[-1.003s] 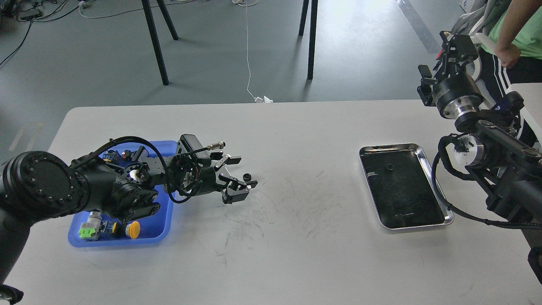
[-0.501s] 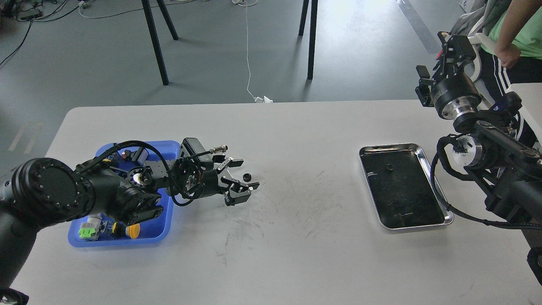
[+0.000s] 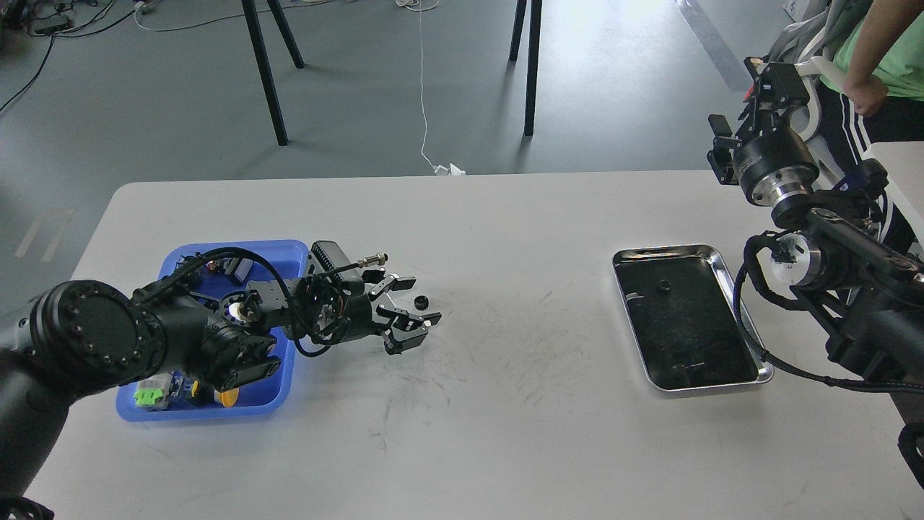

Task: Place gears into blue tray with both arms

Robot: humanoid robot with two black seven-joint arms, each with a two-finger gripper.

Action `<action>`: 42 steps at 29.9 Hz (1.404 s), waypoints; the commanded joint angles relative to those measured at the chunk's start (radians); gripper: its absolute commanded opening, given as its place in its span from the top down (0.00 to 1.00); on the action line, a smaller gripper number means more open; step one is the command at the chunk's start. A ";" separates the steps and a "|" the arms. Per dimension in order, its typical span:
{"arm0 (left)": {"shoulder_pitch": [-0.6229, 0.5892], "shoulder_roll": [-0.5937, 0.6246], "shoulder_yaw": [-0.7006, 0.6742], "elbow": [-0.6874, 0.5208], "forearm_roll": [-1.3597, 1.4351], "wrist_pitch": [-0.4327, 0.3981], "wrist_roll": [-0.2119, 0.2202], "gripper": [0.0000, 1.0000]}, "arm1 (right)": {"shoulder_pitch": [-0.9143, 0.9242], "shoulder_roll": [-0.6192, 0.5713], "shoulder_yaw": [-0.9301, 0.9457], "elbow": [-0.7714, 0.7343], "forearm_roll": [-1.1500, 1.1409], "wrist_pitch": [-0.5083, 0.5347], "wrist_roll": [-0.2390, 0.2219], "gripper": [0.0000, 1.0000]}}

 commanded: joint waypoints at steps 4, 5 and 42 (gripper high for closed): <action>0.009 -0.003 -0.009 -0.001 -0.002 0.000 0.000 0.23 | -0.001 0.000 0.000 0.000 0.000 0.000 0.000 0.06; 0.010 -0.003 -0.012 0.007 -0.003 0.000 0.000 0.23 | -0.001 0.000 0.000 0.000 0.000 0.002 0.000 0.06; 0.104 -0.016 -0.110 0.087 -0.008 0.000 0.000 0.38 | -0.012 0.002 -0.006 -0.001 -0.002 0.000 0.000 0.06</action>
